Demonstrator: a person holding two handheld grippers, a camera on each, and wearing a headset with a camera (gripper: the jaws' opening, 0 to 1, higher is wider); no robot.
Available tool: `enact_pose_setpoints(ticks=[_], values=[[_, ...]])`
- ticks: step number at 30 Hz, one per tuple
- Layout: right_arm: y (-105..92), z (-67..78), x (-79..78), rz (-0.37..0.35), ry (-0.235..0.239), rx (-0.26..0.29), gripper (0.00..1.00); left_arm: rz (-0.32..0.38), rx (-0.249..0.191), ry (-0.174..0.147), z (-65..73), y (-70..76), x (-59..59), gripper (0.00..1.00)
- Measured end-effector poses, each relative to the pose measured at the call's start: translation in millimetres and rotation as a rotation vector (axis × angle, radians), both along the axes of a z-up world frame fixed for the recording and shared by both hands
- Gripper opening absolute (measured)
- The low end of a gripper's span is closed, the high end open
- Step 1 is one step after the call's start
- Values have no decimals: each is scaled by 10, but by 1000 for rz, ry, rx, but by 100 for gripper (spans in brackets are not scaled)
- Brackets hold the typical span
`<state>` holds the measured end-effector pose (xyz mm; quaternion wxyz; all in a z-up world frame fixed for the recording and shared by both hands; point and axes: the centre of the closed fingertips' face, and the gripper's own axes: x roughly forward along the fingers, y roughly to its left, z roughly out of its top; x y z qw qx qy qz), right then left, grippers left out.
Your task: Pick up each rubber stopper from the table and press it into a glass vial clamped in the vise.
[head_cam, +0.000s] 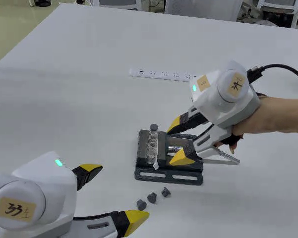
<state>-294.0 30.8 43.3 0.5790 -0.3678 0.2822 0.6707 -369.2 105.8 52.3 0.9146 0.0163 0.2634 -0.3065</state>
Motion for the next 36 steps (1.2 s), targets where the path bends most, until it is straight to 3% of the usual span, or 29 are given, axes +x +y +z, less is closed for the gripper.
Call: enact_pose_setpoints(ticks=[15,22,30,36], values=[[-139,-435,-374,-30,57,-5,28,-15,8,24,-35,-76,-108,71],[-76,-497,-440,-144,64,44,22,-18,6,34,-62,-87,-129,71],[-75,-612,-518,-247,58,54,16,-30,0,42,-86,-143,-155,71],[-66,-686,-543,-282,50,45,14,-33,-3,45,-100,-158,-171,71]])
